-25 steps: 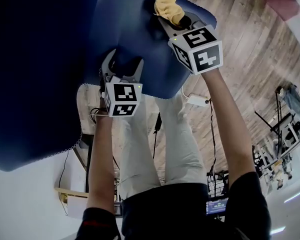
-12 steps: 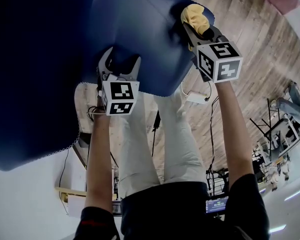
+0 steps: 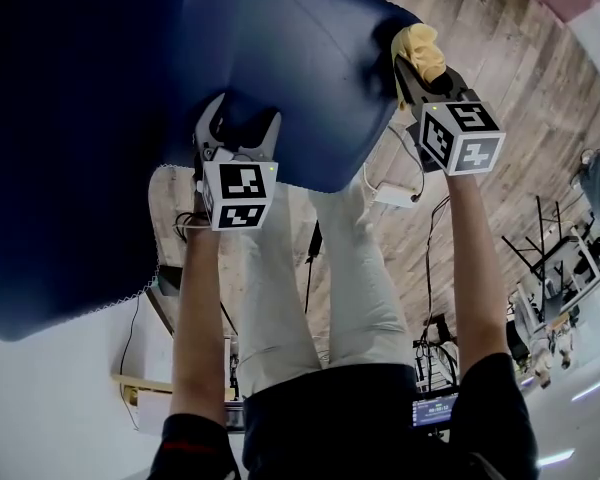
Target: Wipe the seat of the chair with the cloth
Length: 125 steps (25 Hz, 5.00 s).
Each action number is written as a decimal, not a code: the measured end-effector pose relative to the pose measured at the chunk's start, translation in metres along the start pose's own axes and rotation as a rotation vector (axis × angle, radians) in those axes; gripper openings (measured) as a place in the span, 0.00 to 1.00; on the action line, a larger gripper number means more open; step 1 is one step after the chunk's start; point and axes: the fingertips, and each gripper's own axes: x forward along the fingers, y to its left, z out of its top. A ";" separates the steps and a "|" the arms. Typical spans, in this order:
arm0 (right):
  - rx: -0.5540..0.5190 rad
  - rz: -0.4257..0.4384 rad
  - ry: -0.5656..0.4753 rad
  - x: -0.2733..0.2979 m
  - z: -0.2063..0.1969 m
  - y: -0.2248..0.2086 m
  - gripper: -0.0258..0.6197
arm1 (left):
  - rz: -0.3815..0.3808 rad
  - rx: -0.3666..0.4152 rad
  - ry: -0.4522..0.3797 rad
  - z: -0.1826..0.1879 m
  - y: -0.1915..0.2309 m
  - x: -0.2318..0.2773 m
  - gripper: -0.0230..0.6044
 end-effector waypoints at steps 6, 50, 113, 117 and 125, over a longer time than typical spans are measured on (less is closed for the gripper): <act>0.005 -0.046 -0.006 -0.007 -0.007 -0.013 0.13 | 0.000 0.003 -0.004 0.001 0.000 -0.001 0.57; -0.088 0.083 -0.060 0.045 0.044 0.080 0.13 | 0.005 0.013 -0.031 0.005 -0.001 0.002 0.57; -0.285 0.296 -0.041 0.070 0.059 0.167 0.13 | 0.017 0.020 -0.055 0.002 -0.001 -0.001 0.57; -0.232 0.246 -0.036 0.059 0.047 0.141 0.13 | 0.016 0.019 -0.053 0.001 0.002 -0.001 0.57; -0.152 0.152 -0.037 0.032 0.016 0.088 0.13 | 0.015 0.020 -0.053 0.000 0.001 0.000 0.57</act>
